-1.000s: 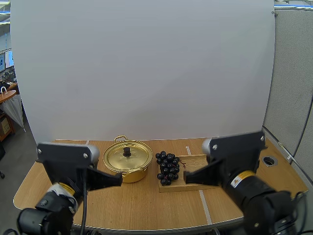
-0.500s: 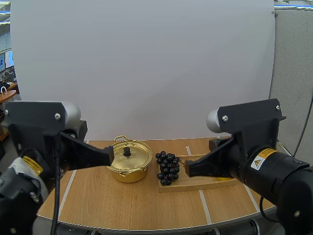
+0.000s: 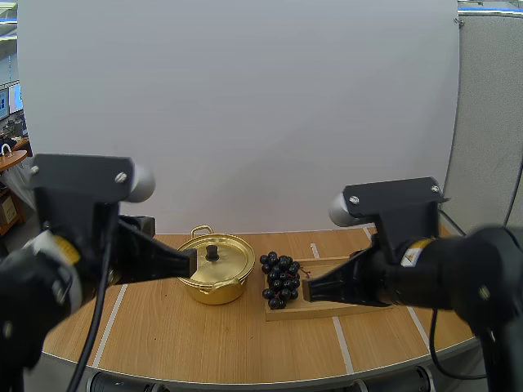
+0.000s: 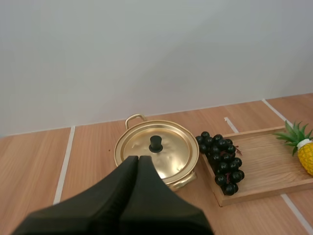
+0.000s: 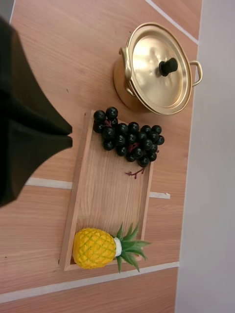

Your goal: Open the pot, put the grape inside, and close it

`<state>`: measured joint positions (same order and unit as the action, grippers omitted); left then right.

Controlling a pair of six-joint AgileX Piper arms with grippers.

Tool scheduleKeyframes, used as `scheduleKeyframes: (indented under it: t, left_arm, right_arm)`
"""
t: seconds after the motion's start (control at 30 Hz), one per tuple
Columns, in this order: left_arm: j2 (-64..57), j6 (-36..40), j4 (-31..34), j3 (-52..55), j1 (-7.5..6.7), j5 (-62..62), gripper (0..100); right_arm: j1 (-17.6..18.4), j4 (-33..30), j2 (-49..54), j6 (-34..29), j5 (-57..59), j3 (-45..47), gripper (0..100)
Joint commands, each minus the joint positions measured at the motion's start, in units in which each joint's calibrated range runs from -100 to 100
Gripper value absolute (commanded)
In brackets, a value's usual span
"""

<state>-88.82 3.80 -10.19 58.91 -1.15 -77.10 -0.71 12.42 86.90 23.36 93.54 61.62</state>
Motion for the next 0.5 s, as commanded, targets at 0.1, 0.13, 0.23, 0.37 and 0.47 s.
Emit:
scheduleKeyframes:
  t: [0.1,0.13,0.23,0.37,0.47]
  left_arm:
    - [18.53,-1.44,0.21,-4.34,-0.13,4.08,0]
    - [19.67,-1.44,0.21,-4.82,-0.13,4.08,0]
    - [23.18,-1.44,0.09,-5.14,-0.13,4.44,0]
    - [26.17,-1.44,0.09,-5.14,-0.13,4.44,8]
    - [26.70,-1.68,0.09,-5.14,-0.13,6.45,26]
  right_arm:
    - [-0.17,-2.07,-16.64,-0.32,-8.13,-3.74,0]
    - [-0.17,-2.07,-18.32,-0.32,-8.13,-5.00,0]
    - [-0.17,-2.07,-22.50,0.35,-8.29,-8.19,0]
    - [-0.17,-1.96,-25.58,0.35,-8.45,-9.82,0]
    - [-0.17,-1.96,-26.60,0.48,-8.45,-9.70,0]
